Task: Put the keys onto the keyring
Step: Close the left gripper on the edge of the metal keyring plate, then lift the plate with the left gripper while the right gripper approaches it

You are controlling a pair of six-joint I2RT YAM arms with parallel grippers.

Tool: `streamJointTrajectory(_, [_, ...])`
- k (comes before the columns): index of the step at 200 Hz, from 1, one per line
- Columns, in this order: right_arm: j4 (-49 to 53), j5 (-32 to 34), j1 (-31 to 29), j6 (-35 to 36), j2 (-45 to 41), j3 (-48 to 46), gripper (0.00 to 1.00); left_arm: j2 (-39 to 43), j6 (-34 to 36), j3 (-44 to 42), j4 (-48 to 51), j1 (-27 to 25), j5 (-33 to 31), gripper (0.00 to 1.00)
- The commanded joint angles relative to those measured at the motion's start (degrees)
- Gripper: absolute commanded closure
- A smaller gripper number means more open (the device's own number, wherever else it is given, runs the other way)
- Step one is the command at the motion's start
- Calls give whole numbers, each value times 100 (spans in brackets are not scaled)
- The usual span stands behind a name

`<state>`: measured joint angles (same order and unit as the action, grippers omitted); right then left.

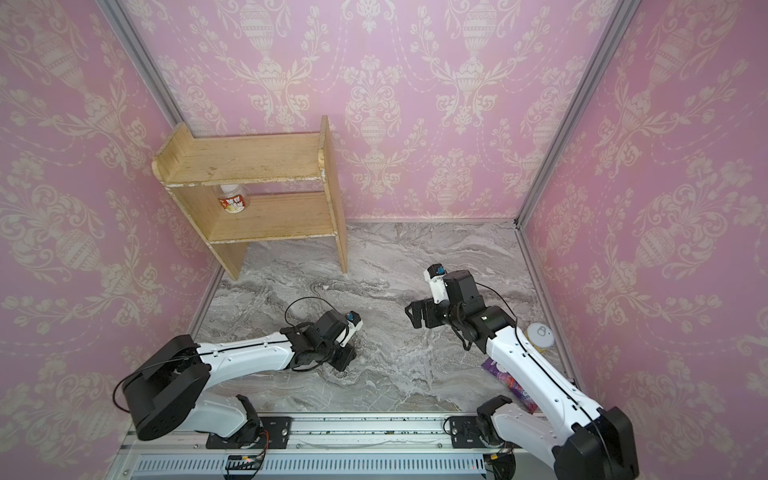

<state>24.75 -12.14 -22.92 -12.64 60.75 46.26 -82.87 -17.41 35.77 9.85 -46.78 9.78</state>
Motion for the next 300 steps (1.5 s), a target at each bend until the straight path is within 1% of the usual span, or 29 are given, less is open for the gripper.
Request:
streamJointTrajectory(1, [76,82,-4,89,-146,2,0,-54,132,-38,-102,-62,-53,83])
streamJointTrajectory(63, [86,28,-8,104,-134,49,0,102,252,-11,-80,-121,-198,82])
streamJointTrajectory(90, [76,-7,-2,95,-99,63,0,46,305,24,-80,-126,-205,82])
streamJointTrajectory(124, [69,-38,-2,113,-72,92,0,-18,325,53,-102,-138,-262,77])
streamJointTrajectory(142, [74,-60,-1,120,-64,102,0,-27,354,66,-136,-143,-302,72])
streamJointTrajectory(175, [105,-76,-3,144,-53,130,0,-56,415,110,-146,-169,-327,72])
streamJointTrajectory(209, [108,-87,-2,141,-75,132,0,-138,436,123,-176,-199,-435,76])
streamJointTrajectory(250, [112,-91,-8,139,-92,115,0,-281,475,202,-152,-267,-510,77])
streamJointTrajectory(257, [124,-91,-5,139,-97,114,0,-282,475,203,-154,-277,-521,79])
streamJointTrajectory(277, [134,-104,-1,139,-107,104,0,-229,463,195,-111,-288,-556,90])
streamJointTrajectory(300, [112,-145,-2,114,-121,72,0,-55,429,133,-71,-297,-624,96])
